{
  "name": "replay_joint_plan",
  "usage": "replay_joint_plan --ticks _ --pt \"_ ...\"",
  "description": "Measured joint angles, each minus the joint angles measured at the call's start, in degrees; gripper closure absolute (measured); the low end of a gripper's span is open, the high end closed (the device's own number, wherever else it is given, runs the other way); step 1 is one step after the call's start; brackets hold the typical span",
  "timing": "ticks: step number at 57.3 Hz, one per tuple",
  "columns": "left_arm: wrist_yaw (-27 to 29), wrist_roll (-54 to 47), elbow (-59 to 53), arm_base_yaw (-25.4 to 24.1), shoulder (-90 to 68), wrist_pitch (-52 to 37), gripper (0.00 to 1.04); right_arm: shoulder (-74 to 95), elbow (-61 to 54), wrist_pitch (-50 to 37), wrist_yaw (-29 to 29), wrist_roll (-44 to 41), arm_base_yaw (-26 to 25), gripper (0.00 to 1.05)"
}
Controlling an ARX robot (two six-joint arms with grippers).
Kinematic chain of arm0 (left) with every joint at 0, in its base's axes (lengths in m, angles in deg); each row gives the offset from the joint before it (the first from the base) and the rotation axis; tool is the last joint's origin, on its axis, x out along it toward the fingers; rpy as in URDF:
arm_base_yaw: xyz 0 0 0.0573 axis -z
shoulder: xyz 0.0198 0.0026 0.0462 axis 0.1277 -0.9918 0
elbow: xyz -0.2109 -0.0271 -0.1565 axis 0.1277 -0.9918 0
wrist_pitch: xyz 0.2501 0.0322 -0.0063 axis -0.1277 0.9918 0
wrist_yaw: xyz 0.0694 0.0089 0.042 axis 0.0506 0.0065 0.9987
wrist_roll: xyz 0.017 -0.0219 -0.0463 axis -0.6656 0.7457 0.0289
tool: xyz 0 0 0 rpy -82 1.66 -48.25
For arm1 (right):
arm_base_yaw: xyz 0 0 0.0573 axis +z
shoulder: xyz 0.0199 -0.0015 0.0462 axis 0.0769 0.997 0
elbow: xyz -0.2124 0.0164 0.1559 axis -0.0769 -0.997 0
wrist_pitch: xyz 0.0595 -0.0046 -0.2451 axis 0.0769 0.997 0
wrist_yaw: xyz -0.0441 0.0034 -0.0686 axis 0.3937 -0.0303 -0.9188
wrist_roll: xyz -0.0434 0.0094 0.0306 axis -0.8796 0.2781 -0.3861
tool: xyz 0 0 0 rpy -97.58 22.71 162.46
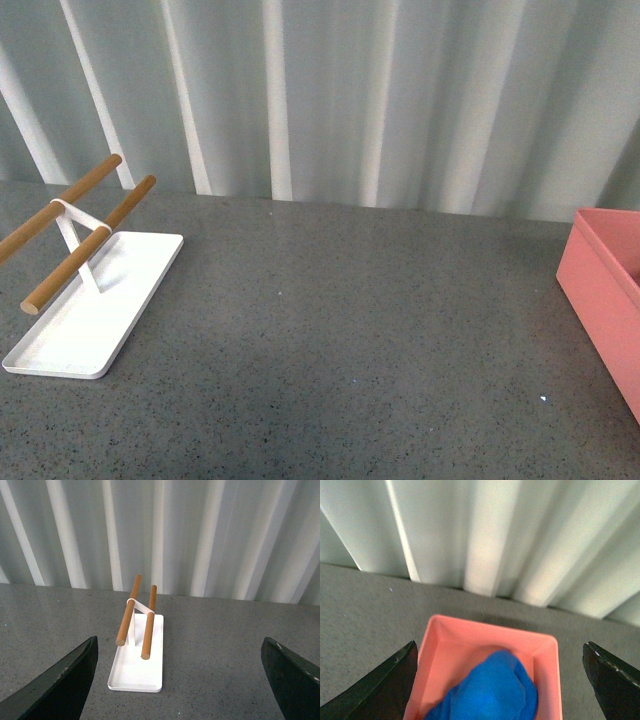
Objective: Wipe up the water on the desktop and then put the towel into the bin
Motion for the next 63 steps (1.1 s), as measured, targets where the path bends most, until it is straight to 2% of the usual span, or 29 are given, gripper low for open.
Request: replay_joint_plan --ticks 6,11,12,15,17,26,29,32,39,63 --pt "0.0 0.0 0.0 0.0 0.0 0.0 0.07 -11.4 -9.8 0.5 1.5 0.0 1.1 0.07" --pt "0.0 0.0 0.0 0.0 0.0 0.0 0.07 -23.4 -18.9 4.3 3.1 0.8 2.1 0.07" --pt "0.0 0.0 0.0 0.0 0.0 0.0 0.07 -25.6 -20.8 3.3 1.8 2.2 2.6 0.09" --pt "0.0 0.0 0.0 0.0 0.0 0.0 0.07 -35.1 -28.9 -3.6 -8.6 9.6 5.6 0.23" --pt "0.0 0.0 0.0 0.0 0.0 0.0 0.07 -41.1 -32.6 -2.8 -12.4 13.2 7.4 0.32" --pt "0.0 0.0 0.0 0.0 0.0 0.0 0.07 -57.1 -41.8 3.0 -15.5 17.3 10.6 0.59" --pt "0.0 0.0 0.0 0.0 0.0 0.0 0.07 -59.2 -43.2 3.3 -21.2 17.9 14.1 0.69" --pt "0.0 0.0 0.0 0.0 0.0 0.0 0.07 -60.0 -43.9 3.3 -24.0 18.2 17.4 0.78" --pt "0.0 0.0 0.0 0.0 0.0 0.0 0.07 -61.4 -45.4 3.1 -24.2 18.3 19.6 1.01" --pt "0.1 0.0 0.0 0.0 0.0 0.0 0.07 -64.6 -49.0 2.3 -24.5 18.5 19.7 1.01"
